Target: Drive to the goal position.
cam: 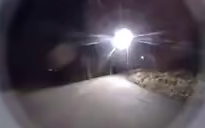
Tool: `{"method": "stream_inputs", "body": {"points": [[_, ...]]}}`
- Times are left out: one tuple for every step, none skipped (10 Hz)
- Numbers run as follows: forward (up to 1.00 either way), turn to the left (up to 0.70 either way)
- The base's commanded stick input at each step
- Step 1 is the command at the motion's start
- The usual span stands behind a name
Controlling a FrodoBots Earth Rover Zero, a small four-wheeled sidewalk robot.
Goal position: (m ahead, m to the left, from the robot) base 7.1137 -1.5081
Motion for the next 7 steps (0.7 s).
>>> {"method": "stream_inputs", "body": {"points": [[1.0,0.04],[1.0,0.04],[1.0,0.03],[1.0,0.03],[1.0,0.03],[1.0,0.03],[1.0,0.03]]}}
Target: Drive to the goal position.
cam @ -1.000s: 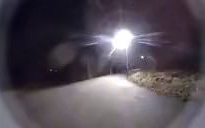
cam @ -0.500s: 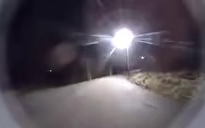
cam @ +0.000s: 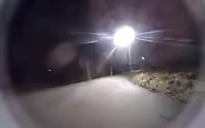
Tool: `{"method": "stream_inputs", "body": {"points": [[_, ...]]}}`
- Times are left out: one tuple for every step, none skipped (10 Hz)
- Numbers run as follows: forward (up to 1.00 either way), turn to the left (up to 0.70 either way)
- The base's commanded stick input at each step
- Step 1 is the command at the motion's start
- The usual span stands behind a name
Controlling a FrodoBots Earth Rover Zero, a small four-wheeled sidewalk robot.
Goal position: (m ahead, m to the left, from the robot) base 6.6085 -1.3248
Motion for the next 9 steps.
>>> {"method": "stream_inputs", "body": {"points": [[1.0,0.03],[1.0,0.03],[1.0,0.0],[1.0,0.0],[1.0,0.0],[1.0,-0.01],[1.0,-0.16],[1.0,-0.19],[1.0,-0.12]]}}
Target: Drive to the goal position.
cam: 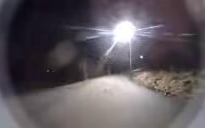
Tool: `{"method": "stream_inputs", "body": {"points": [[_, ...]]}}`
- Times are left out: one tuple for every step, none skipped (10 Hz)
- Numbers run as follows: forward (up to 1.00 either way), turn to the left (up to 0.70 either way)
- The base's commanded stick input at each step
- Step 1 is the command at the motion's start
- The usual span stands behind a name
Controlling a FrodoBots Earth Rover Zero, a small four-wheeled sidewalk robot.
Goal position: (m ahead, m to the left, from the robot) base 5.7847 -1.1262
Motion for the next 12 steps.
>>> {"method": "stream_inputs", "body": {"points": [[1.0,-0.05],[1.0,0.0],[1.0,0.0],[1.0,0.0],[1.0,0.0],[1.0,0.0],[1.0,0.0],[1.0,0.0],[1.0,0.0],[1.0,0.0],[1.0,0.0],[1.0,0.0]]}}
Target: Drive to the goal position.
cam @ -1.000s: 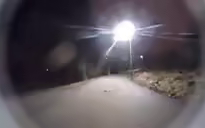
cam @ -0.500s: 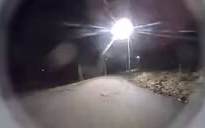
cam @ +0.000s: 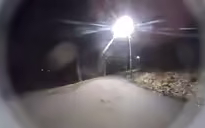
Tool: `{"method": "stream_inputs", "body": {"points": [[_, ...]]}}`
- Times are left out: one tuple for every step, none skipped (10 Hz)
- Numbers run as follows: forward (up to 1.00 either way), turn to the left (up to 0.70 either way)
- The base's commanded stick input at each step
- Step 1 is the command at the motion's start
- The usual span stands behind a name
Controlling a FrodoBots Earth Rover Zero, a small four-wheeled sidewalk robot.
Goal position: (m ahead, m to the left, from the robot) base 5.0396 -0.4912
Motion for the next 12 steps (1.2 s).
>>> {"method": "stream_inputs", "body": {"points": [[1.0,0.0],[1.0,0.03],[1.0,0.06],[1.0,0.09],[1.0,0.1],[1.0,0.1],[1.0,0.11],[1.0,0.13],[1.0,0.16],[1.0,0.05],[1.0,0.04],[1.0,0.03]]}}
